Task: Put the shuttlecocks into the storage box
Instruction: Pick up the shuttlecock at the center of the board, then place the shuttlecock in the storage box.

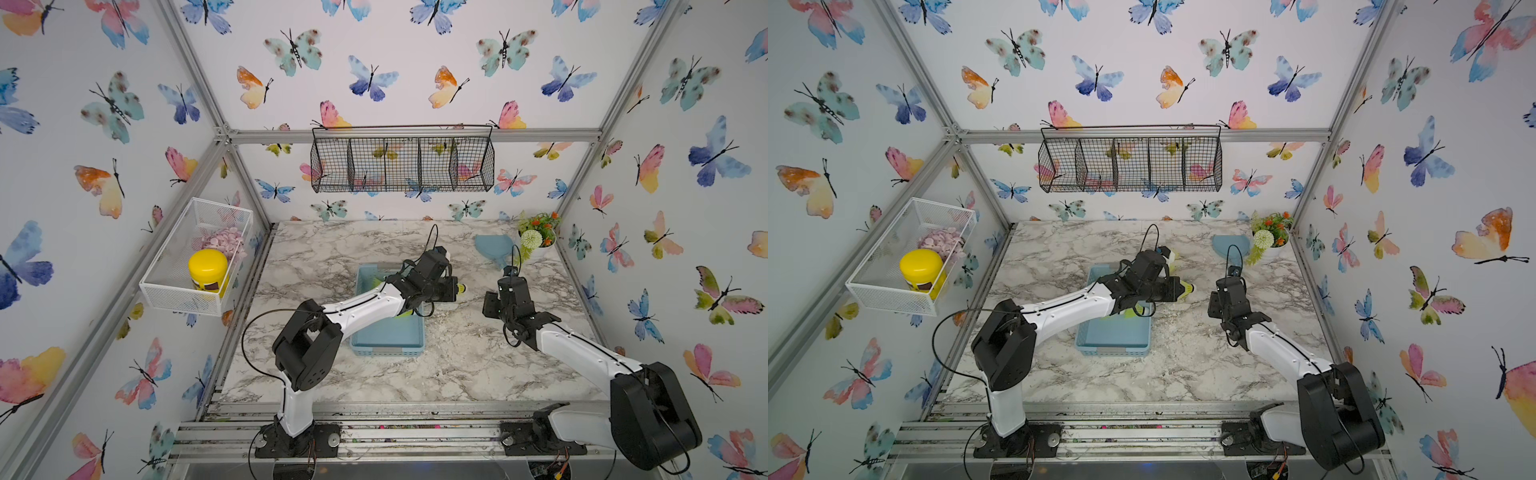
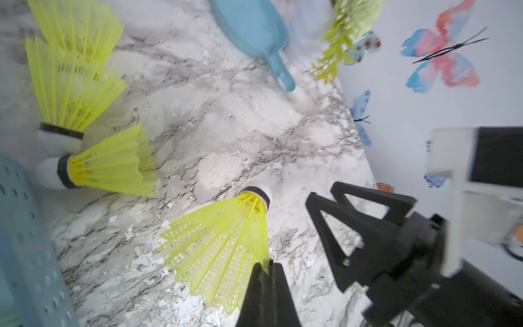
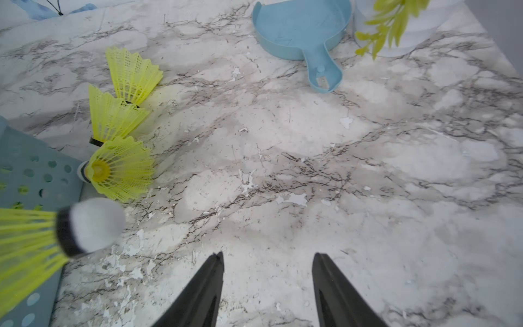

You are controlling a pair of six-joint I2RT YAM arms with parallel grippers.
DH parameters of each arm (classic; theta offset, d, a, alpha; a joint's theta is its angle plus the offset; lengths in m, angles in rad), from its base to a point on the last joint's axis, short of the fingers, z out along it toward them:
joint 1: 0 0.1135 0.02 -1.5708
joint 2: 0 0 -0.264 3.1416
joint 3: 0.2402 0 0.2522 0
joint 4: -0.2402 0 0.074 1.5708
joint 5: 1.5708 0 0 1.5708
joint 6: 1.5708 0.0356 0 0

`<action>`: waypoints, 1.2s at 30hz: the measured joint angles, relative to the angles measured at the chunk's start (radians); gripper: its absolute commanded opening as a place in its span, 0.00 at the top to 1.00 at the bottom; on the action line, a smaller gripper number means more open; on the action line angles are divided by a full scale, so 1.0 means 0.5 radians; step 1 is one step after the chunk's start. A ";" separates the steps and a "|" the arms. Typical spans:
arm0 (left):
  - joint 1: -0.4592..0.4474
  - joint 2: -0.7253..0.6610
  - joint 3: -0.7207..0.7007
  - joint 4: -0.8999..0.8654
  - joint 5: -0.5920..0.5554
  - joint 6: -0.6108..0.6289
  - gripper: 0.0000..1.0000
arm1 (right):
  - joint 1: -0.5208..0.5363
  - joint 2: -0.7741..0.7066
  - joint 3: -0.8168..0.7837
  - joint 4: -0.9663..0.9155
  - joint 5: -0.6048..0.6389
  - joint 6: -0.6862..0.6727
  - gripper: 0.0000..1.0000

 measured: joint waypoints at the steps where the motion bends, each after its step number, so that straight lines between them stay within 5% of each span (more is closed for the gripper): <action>1: 0.005 -0.043 0.008 -0.001 0.014 0.021 1.00 | -0.001 -0.009 -0.001 -0.006 0.014 0.002 0.43; 8: 0.079 -0.340 -0.055 -0.048 0.152 0.210 1.00 | -0.001 -0.037 -0.019 -0.007 -0.025 -0.066 0.43; 23: 0.598 -1.334 -0.803 -0.401 0.470 0.638 1.00 | -0.001 -0.038 -0.034 -0.006 -0.442 -0.278 0.43; 36: 0.615 -1.301 -1.106 -0.472 0.616 0.697 1.00 | -0.001 -0.075 -0.033 -0.006 -0.625 -0.311 0.43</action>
